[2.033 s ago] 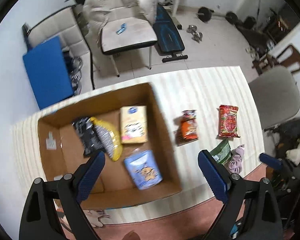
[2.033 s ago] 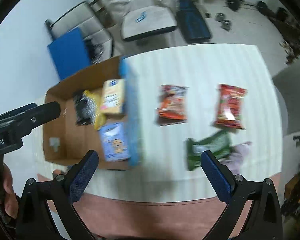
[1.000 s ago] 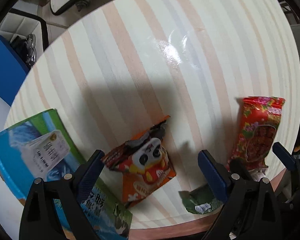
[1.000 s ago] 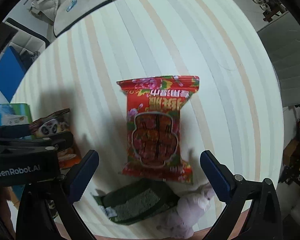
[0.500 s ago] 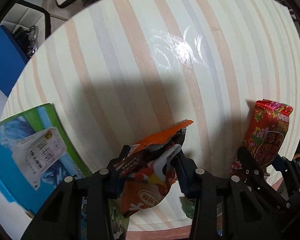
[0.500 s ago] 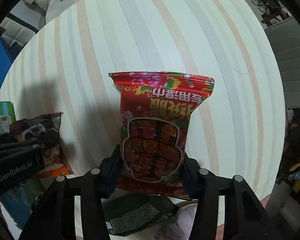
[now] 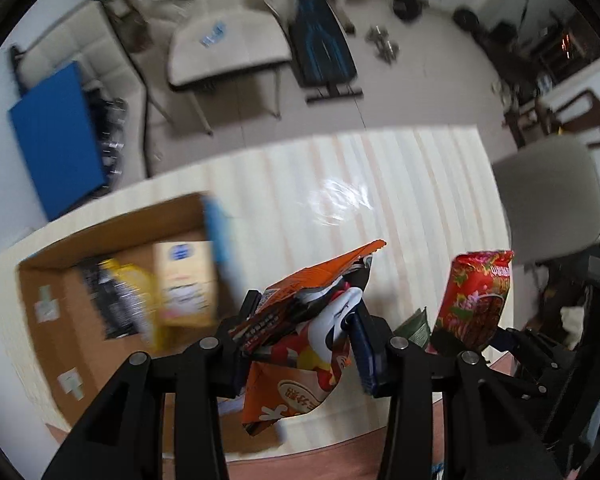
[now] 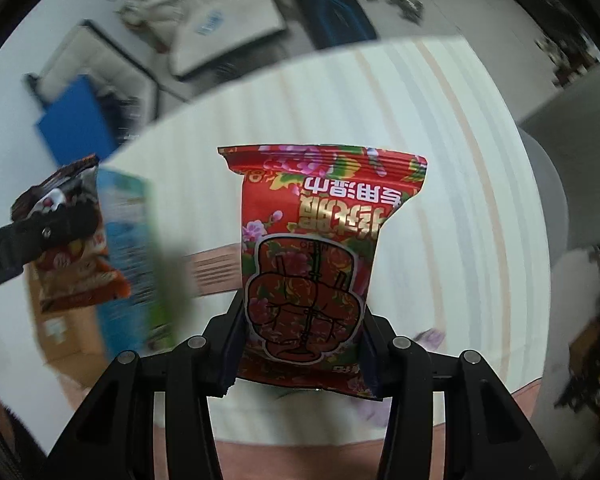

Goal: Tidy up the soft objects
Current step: 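Place both snack bags into the box and open both tools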

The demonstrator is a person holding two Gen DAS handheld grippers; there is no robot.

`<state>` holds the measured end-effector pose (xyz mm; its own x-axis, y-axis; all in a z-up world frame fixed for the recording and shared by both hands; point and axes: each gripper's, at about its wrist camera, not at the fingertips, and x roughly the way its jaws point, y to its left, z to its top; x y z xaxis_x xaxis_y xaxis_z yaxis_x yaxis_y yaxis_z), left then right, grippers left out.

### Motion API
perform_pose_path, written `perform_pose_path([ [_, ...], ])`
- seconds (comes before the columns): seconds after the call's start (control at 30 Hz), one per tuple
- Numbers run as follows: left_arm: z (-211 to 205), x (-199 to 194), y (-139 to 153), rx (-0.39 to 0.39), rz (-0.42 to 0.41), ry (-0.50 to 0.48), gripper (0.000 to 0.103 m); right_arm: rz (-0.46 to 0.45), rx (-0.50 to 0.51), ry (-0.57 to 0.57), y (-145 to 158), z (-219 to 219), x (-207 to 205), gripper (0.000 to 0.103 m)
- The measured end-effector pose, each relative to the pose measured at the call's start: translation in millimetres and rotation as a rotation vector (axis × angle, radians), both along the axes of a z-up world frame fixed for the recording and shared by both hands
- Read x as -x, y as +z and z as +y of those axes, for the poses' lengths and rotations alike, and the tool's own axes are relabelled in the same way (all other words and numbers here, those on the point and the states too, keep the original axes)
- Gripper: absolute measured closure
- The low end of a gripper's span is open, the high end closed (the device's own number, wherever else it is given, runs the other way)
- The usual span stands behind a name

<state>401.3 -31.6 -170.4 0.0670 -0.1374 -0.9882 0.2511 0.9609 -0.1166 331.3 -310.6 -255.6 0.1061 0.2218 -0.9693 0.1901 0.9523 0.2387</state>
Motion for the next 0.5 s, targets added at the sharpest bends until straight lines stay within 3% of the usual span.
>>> perform_pose_path([
  [0.1,51.1,-0.3,29.1,0.008,-0.023,0.051,0.064,-0.047,-0.062,0.053,33.9,37.6,8.8,0.053],
  [0.2,104.7,2.4,38.3,-0.030,-0.040,0.104,0.064,-0.071,-0.116,0.130,55.3,88.6,16.9,0.053],
  [0.37,190.0,0.8,10.1,-0.104,-0.007,0.201,0.064,-0.057,-0.139,0.238,53.0,179.6,28.3,0.053],
  [0.5,230.3,-6.9,-23.2,-0.138,0.047,0.266,0.064,-0.019,-0.135,0.303,28.8,257.9,30.6,0.053],
])
